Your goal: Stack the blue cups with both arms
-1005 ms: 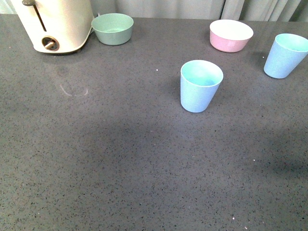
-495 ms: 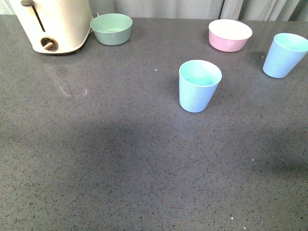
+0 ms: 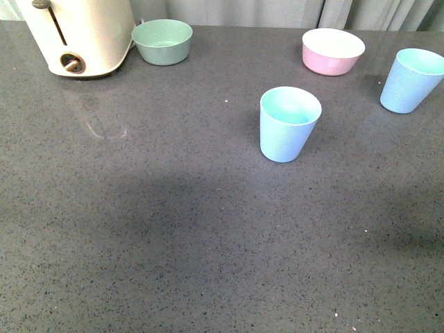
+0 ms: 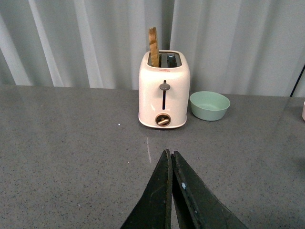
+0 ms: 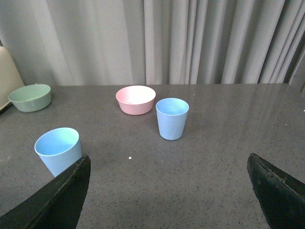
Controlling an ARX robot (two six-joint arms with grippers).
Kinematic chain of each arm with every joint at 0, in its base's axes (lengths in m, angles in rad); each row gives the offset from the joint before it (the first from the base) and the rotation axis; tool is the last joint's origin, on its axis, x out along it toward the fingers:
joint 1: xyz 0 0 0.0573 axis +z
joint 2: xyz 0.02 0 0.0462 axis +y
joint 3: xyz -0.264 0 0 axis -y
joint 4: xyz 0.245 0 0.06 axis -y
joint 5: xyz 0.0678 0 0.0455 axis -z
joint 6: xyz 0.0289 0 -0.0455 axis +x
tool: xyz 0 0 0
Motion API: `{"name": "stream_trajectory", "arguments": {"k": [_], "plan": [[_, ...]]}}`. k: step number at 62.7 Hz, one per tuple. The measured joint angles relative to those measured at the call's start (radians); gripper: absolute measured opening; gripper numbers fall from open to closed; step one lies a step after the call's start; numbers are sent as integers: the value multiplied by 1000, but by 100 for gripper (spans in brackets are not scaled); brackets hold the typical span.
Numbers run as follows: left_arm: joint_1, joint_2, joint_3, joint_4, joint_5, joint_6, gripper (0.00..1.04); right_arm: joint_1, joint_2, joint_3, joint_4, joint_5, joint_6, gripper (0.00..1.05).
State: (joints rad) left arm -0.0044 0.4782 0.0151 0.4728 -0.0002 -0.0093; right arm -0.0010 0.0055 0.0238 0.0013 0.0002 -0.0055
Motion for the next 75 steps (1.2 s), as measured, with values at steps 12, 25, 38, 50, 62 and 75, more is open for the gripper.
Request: {"name": "stream_trajectory", "arguments": {"k": [12, 25, 38, 50, 62, 75], "plan": [[0, -95, 0, -91, 0, 0, 2, 0, 0, 0, 0, 0, 0, 96], [0, -185, 0, -179, 0, 0, 2, 0, 0, 0, 0, 0, 0, 96], [0, -250, 0, -243, 0, 0, 2, 0, 0, 0, 0, 0, 0, 96], [0, -298, 0, -291, 0, 0, 2, 0, 0, 0, 0, 0, 0, 96], [0, -465, 0, -467, 0, 1, 2, 0, 0, 0, 0, 0, 0, 96], [0, -472, 0, -472, 0, 1, 2, 0, 0, 0, 0, 0, 0, 96]]}}
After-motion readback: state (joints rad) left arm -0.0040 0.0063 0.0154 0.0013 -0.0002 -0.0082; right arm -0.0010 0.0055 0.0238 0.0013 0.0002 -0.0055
